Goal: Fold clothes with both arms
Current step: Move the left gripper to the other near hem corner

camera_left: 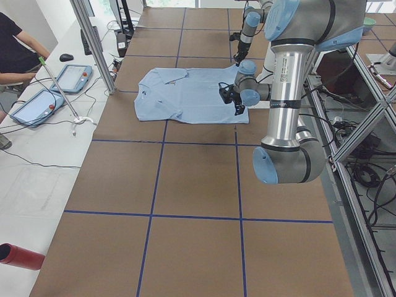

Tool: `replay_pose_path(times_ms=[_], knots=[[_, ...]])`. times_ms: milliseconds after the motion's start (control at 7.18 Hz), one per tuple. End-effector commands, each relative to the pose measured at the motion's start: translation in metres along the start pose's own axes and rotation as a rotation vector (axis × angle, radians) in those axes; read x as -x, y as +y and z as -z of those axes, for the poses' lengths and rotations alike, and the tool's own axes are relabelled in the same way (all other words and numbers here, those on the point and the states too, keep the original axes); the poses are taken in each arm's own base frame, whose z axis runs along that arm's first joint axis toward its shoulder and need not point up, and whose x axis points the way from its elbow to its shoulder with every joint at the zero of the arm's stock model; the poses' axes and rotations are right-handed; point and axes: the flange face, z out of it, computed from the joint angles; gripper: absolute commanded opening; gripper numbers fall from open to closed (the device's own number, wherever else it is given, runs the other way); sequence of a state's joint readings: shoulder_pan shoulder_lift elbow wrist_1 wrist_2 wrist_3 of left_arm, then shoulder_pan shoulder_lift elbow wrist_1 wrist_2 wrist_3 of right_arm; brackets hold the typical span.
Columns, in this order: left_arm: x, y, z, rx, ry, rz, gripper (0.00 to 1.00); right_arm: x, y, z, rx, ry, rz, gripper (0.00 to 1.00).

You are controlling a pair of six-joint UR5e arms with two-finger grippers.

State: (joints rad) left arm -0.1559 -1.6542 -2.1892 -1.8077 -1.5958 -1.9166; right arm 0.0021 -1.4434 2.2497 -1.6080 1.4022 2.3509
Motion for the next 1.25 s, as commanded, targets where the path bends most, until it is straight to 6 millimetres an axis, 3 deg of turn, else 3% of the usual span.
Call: replay_pose_path(times_ms=[0,139,418,697,1115], knots=[[0.011,0.019,-0.022,-0.009,-0.049,0.003,0.81,-0.001,0.000,-0.001,-0.002,0.003,0.003,0.00],[0.014,0.020,-0.037,-0.014,-0.073,-0.006,0.78,-0.002,0.000,-0.003,-0.005,0.007,0.005,0.00],[0.019,0.024,-0.048,-0.015,-0.095,-0.010,0.69,-0.002,0.000,-0.003,-0.005,0.007,0.005,0.00],[0.015,0.028,-0.046,-0.003,-0.088,-0.010,0.59,-0.001,0.000,-0.002,-0.002,0.004,0.005,0.00],[0.023,0.048,-0.052,0.026,-0.109,-0.035,0.57,-0.001,0.000,0.000,-0.001,0.002,0.003,0.00]])
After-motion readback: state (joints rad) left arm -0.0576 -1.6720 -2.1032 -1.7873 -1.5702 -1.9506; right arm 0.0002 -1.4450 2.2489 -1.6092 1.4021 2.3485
